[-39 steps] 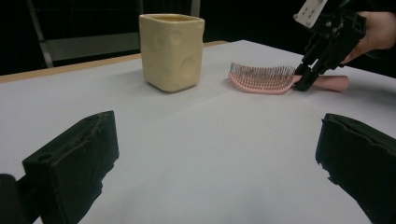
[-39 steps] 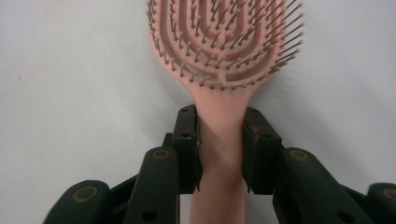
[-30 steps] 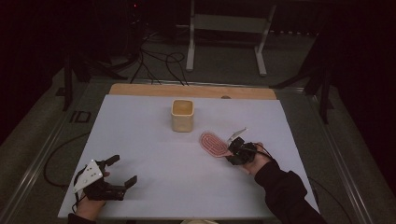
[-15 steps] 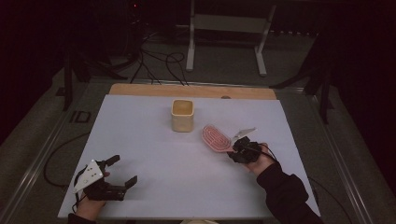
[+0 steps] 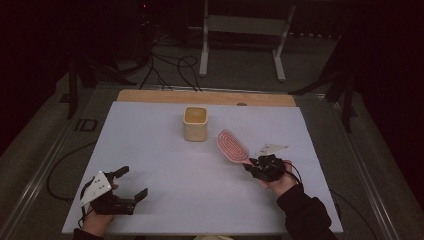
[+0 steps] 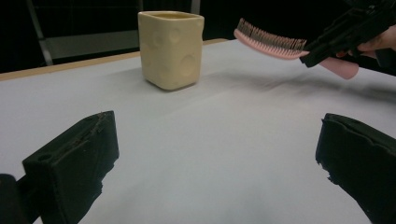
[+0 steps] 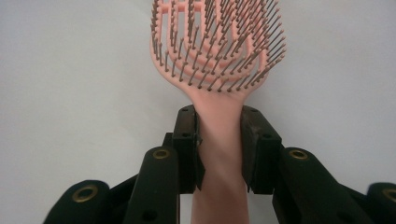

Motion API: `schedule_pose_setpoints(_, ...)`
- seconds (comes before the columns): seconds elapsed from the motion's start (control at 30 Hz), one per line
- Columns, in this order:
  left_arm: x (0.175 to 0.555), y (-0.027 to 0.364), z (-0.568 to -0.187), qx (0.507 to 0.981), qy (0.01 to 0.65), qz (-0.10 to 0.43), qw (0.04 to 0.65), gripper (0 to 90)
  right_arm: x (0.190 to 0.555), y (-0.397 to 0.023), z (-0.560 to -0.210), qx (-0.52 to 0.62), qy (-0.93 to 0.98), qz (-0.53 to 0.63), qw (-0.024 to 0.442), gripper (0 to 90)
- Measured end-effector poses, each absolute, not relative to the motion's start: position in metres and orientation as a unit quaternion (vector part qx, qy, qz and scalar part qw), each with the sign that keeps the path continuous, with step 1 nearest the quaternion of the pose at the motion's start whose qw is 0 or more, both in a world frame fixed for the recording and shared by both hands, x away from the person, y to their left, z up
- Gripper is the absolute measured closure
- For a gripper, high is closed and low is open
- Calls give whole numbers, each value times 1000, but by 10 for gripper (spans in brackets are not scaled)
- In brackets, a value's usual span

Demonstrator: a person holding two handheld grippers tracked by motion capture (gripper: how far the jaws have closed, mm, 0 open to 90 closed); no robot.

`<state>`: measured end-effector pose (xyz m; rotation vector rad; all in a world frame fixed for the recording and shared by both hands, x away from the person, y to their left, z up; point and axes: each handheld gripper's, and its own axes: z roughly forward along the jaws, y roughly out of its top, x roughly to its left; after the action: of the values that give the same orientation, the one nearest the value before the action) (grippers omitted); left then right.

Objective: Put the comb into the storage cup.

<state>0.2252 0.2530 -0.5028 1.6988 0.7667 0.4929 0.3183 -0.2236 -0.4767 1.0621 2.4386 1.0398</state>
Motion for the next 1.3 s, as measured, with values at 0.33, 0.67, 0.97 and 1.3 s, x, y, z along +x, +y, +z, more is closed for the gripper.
schedule_pose_setpoints(0.33,225,251,-502,724,326,208,571,1,307,-228,-474,377,815,420,134,702)
schedule_pose_setpoints(0.67,227,248,-500,726,327,207,569,1,299,-227,-473,368,799,463,108,702)
schedule_pose_setpoints(0.97,231,238,-489,729,338,211,556,1,294,-229,-472,342,772,526,102,701)
schedule_pose_setpoints(1.3,245,201,-454,750,336,210,529,2,290,-234,-463,342,763,536,118,701)
